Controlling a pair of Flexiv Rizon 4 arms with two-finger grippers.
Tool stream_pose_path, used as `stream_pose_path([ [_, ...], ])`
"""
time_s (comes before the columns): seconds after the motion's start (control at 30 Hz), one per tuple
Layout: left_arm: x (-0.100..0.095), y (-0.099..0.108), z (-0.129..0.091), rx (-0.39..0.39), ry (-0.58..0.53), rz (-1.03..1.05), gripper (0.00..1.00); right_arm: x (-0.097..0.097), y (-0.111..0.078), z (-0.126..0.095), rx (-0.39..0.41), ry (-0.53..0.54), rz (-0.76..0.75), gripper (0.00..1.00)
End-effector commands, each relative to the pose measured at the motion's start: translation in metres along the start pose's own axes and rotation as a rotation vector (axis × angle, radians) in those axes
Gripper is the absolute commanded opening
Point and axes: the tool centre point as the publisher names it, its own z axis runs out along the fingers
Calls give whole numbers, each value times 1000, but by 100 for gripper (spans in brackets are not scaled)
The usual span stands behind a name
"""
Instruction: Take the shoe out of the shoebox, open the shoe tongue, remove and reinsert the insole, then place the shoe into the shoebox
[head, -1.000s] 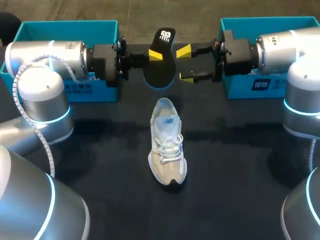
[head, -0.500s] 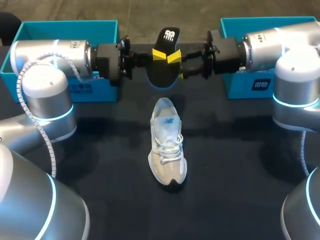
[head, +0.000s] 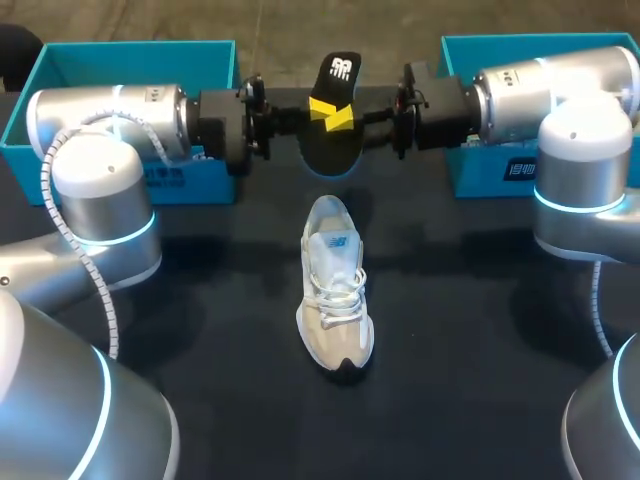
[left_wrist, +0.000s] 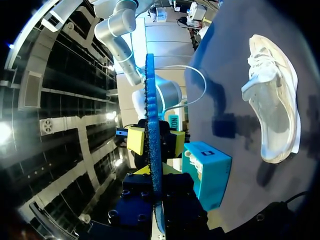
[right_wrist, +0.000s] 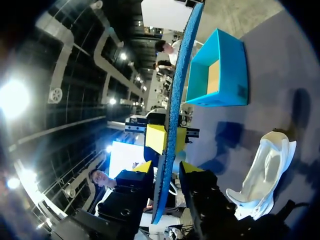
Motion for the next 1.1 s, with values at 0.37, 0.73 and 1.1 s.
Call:
stream_pose_path([
  [0.37,2,2,1,5,-9,2,0,-4,3,4,-4,11,1,0],
  [0.73,4,5,-1,8,4,-6,100,-5,5,6,-5,20,-7,0],
  [1.1,10,9,-31,105,20,3,100,-11,8,-2,-24,-12,-131,0],
])
